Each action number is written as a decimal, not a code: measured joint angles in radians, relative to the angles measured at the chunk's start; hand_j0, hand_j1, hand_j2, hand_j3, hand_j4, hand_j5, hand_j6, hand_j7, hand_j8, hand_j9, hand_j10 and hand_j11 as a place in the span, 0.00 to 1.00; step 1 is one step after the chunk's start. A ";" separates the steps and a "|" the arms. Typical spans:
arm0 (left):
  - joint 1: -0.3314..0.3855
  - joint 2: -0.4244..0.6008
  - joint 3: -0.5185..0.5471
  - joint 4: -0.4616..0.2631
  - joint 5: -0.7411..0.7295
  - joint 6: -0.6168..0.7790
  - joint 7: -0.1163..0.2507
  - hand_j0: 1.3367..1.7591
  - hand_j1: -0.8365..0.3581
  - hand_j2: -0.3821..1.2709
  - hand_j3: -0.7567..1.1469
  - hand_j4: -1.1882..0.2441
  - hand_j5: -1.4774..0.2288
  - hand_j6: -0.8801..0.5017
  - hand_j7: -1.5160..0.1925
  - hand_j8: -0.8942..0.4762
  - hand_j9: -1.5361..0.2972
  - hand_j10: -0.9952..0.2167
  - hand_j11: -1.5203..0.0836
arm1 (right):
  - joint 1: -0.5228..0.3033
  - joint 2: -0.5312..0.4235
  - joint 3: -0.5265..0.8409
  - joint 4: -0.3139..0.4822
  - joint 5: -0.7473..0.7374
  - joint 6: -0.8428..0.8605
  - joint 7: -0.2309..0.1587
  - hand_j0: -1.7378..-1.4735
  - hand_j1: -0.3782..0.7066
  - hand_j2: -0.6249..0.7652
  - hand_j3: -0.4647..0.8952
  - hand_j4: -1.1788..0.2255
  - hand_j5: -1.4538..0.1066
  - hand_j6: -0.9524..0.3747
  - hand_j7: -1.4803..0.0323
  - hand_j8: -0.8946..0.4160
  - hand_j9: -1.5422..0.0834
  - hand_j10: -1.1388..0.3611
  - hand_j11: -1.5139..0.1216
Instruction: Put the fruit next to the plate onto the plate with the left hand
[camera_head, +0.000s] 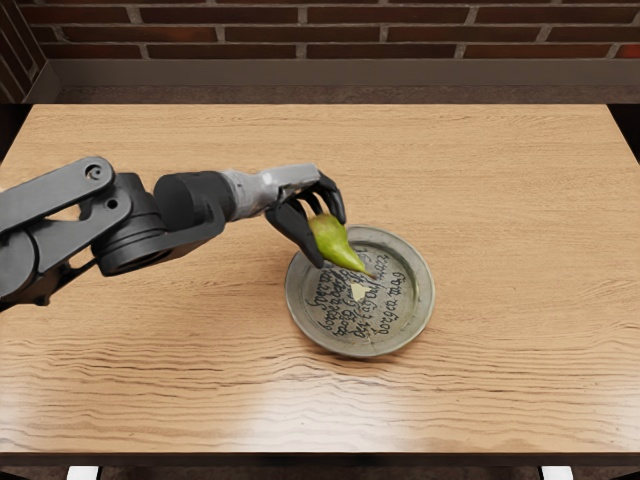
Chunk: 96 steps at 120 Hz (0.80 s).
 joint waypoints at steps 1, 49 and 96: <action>0.000 -0.004 0.003 0.000 0.001 0.000 0.000 0.76 0.46 0.53 0.40 0.34 0.29 0.34 0.33 0.30 0.32 0.23 0.35 | 0.000 0.000 0.000 0.000 0.000 0.000 0.000 0.30 0.03 0.45 0.34 0.84 0.93 0.72 0.98 0.68 0.95 0.76 0.93; 0.005 0.154 -0.166 0.006 -0.530 -0.234 0.000 0.76 0.83 0.31 0.40 0.69 0.71 0.54 0.73 0.55 0.69 0.66 0.78 | 0.000 0.000 0.000 0.000 0.000 0.000 0.000 0.30 0.03 0.45 0.34 0.84 0.93 0.72 0.98 0.68 0.95 0.76 0.93; 0.584 0.333 -0.662 0.164 -1.221 -0.495 0.000 0.76 0.95 0.25 0.40 0.79 0.83 0.61 0.85 0.62 0.80 0.78 0.91 | 0.001 0.000 0.000 0.000 0.000 0.000 0.000 0.30 0.03 0.45 0.34 0.84 0.93 0.72 0.98 0.68 0.95 0.76 0.93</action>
